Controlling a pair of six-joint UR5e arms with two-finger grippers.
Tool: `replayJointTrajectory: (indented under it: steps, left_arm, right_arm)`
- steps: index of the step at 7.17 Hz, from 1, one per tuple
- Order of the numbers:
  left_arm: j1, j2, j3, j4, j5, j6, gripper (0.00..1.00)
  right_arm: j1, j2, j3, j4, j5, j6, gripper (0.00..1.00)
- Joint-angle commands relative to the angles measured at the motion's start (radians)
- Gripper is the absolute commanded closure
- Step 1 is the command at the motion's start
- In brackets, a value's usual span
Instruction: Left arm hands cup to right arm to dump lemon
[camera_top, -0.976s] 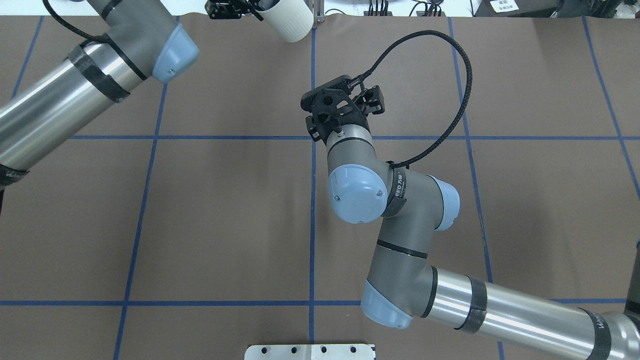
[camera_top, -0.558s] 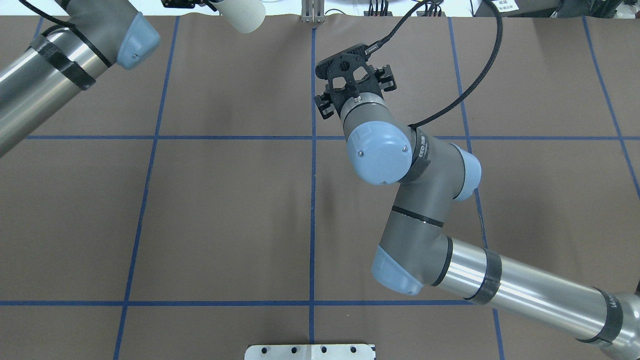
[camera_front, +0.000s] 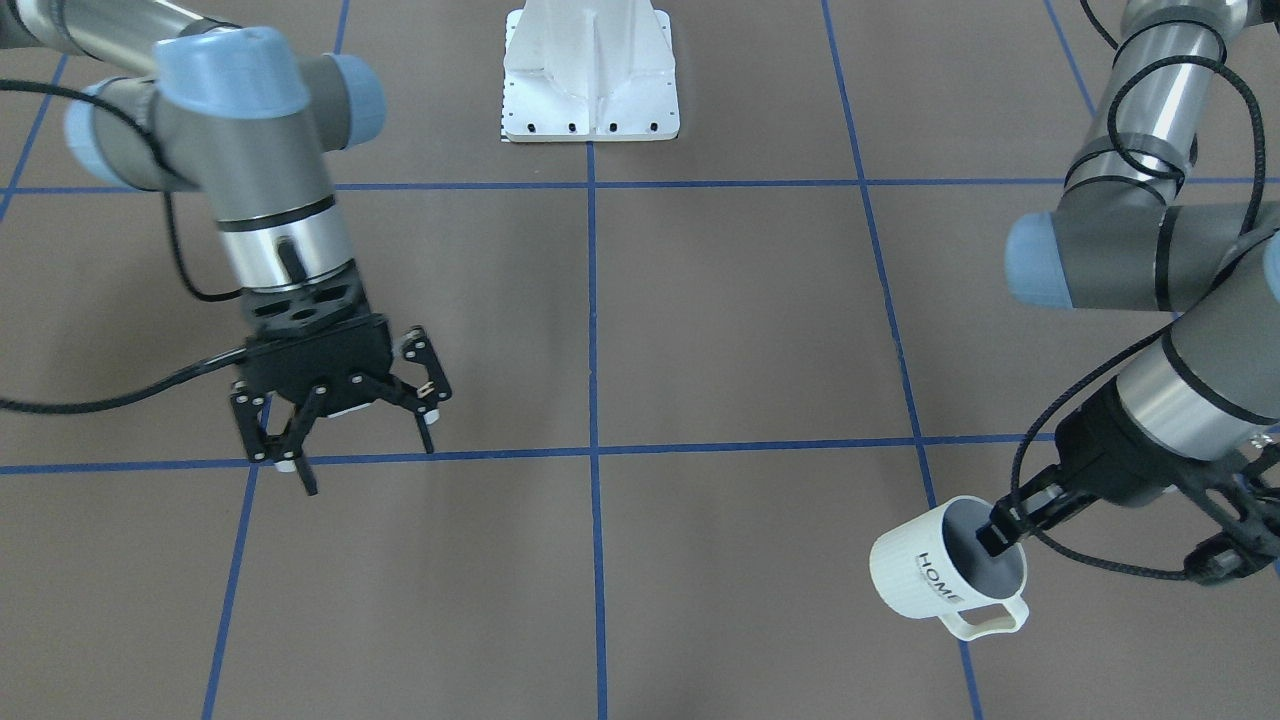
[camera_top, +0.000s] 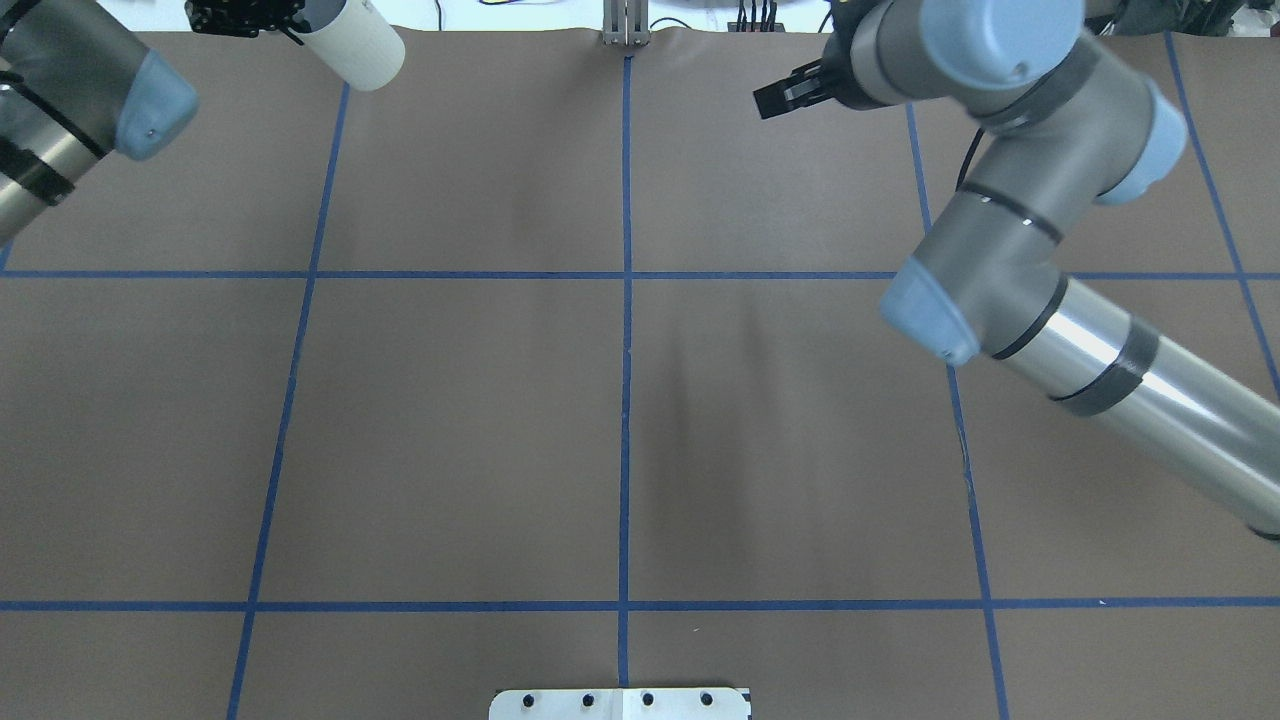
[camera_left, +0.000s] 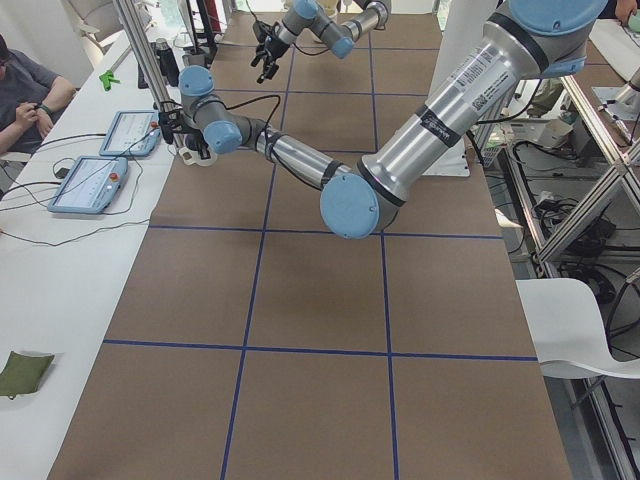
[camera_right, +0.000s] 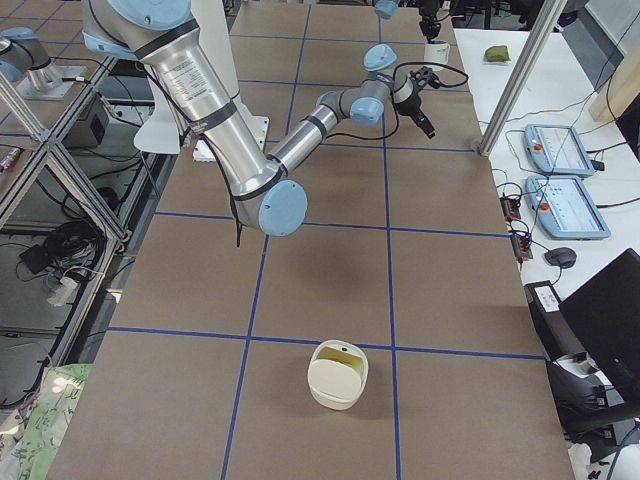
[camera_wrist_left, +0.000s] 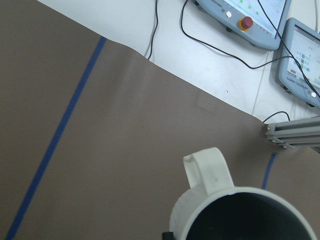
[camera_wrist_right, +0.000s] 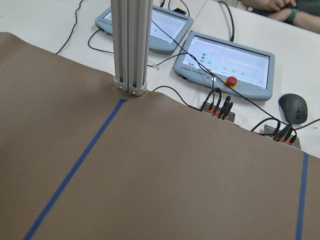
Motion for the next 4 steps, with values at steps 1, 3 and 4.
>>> replayJointTrajectory:
  steps: [1,3,4]
  left_arm:
    - [-0.016,0.185,-0.182,0.159,0.009,0.234,1.00]
    - [-0.026,0.363,-0.449,0.483,0.128,0.538,1.00]
    - [-0.023,0.435,-0.537,0.578,0.151,0.647,1.00]
  right_arm:
    - [0.183,-0.120,0.054,-0.094,0.288,-0.069,0.00]
    - [0.223,-0.220,0.211,-0.390,0.340,-0.223,0.00]
    - [0.226,-0.223,0.258,-0.530,0.344,-0.258,0.00]
